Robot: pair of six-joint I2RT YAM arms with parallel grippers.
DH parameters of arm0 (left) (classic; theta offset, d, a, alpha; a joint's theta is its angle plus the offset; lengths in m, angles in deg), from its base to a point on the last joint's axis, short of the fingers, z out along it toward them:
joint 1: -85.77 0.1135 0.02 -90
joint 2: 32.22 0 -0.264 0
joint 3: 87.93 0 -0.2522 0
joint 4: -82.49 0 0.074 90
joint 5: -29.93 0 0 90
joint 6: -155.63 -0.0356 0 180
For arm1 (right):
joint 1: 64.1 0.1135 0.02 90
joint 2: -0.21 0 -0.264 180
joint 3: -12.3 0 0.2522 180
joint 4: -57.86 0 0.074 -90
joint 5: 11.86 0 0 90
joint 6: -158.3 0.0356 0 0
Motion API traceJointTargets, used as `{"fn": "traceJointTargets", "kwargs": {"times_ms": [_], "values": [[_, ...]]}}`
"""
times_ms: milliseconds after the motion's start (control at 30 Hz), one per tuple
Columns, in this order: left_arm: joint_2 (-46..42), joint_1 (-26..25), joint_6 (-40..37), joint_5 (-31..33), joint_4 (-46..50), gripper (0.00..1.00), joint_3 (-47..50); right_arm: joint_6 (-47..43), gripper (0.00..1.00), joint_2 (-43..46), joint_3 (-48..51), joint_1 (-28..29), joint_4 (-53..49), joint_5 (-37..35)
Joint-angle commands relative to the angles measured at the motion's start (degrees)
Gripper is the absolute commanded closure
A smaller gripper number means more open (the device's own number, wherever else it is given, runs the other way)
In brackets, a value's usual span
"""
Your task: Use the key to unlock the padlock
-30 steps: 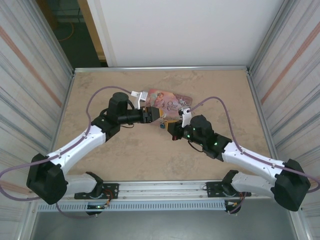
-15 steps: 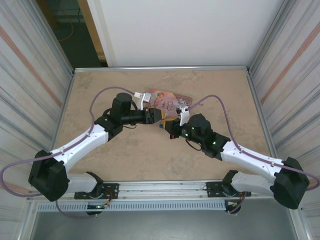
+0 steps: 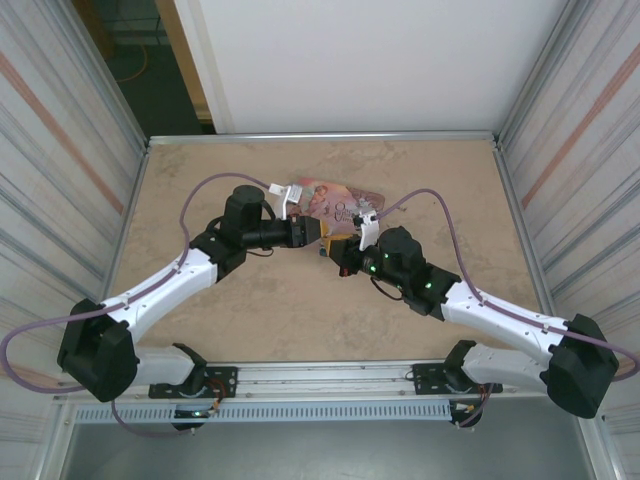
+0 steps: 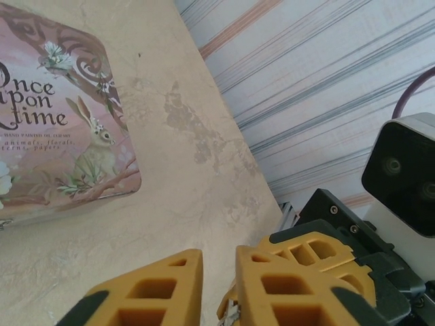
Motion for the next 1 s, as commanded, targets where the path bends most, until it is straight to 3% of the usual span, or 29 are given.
{"fn": "traceJointTargets", "kwargs": {"times_ms": [0, 267, 500, 600, 700, 967], "values": [[0.1, -0.4, -0.4, 0.3, -1.4, 0.85, -1.4, -1.4, 1.0, -0.5, -1.8, 0.6, 0.3, -1.4], [-0.9, -0.4, -1.7, 0.8, -0.2, 1.0, -1.9, -1.2, 1.0, 0.0, -1.9, -0.2, -1.7, -0.6], [-3.2, 0.1, -5.3, 1.8, 3.5, 1.0, -3.5, 1.6, 0.75, 4.3, 0.8, -7.3, -0.8, 11.5], [-4.0, 1.1, -5.4, 0.8, 3.7, 1.0, -3.6, 5.1, 0.66, 7.2, 4.3, -13.4, 5.9, 22.8], [-4.7, 1.8, -5.9, 0.2, 4.1, 1.0, -3.8, 9.6, 0.58, 9.3, 7.5, -18.2, 11.6, 28.5], [-5.2, 1.8, -6.4, -1.5, 3.8, 1.0, -4.2, 10.3, 0.45, 8.7, 6.5, -17.5, 13.3, 32.0]]}}
